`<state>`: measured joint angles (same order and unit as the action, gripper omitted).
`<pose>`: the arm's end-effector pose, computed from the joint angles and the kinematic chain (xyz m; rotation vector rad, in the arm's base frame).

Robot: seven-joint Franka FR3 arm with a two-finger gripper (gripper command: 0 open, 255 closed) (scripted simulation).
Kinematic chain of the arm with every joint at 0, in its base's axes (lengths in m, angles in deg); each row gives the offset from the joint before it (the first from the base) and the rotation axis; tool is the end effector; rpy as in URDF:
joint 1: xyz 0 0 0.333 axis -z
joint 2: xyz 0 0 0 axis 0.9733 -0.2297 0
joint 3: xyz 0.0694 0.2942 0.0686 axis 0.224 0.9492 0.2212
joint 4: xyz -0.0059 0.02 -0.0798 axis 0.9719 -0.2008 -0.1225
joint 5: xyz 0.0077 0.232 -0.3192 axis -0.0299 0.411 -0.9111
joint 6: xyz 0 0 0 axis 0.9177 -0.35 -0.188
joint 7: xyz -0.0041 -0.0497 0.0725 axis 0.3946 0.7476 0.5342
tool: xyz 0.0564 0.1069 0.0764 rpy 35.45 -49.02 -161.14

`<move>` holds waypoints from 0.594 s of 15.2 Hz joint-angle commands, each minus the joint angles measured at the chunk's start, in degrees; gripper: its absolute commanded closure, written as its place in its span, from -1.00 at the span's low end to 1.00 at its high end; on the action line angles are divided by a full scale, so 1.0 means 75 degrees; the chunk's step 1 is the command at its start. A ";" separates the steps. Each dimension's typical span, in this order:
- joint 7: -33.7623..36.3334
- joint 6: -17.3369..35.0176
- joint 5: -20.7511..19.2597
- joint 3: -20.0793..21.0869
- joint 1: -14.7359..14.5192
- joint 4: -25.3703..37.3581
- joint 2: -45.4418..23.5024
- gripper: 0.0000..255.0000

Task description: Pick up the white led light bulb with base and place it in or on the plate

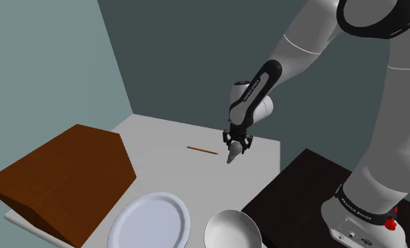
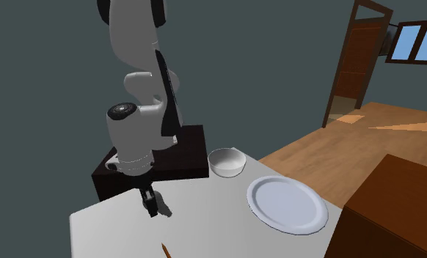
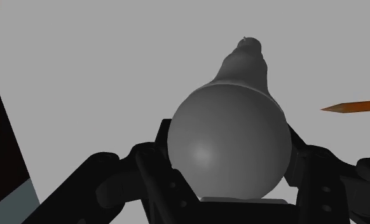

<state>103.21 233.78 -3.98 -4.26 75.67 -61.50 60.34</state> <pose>0.4695 0.0329 0.1317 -2.6323 1.6803 0.1189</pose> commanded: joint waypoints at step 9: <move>0.0295 -0.0878 -0.0057 0.0060 -0.0136 -0.0073 0.0961 1.00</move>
<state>104.59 227.44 -4.38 -4.11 75.13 -62.15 67.38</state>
